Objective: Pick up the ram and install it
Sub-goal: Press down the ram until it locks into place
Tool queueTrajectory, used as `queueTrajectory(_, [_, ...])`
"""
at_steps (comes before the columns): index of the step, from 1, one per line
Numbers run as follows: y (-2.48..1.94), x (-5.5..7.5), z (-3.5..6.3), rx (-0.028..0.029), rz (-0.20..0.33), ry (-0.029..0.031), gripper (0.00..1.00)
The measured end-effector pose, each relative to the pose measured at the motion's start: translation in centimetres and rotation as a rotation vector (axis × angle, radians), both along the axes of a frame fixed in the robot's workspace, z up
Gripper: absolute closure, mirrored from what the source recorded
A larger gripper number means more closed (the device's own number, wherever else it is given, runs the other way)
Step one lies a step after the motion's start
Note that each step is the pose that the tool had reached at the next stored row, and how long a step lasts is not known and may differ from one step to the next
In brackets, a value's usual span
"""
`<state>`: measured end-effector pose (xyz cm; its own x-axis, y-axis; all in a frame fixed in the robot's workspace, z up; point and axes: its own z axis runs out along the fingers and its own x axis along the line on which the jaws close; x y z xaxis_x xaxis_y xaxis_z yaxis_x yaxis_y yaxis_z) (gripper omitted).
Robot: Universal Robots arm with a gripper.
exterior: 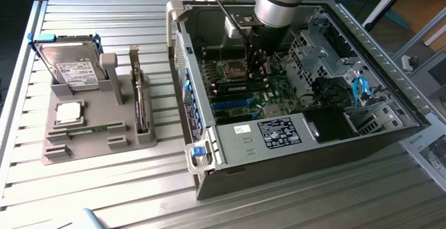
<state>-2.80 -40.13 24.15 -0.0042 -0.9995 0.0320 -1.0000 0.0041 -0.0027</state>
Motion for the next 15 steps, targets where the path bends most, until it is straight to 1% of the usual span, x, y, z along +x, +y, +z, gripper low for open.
queueTrajectory(2, [0.0, -0.8, 0.0, 0.0, 0.0, -0.0035, 0.9])
queueTrajectory(7, [0.0, -2.0, 0.0, 0.0, 0.0, -0.0089, 0.9])
queueTrajectory(15, [0.0, -2.1, -0.26, -0.0001, 0.0, -0.0091, 0.9])
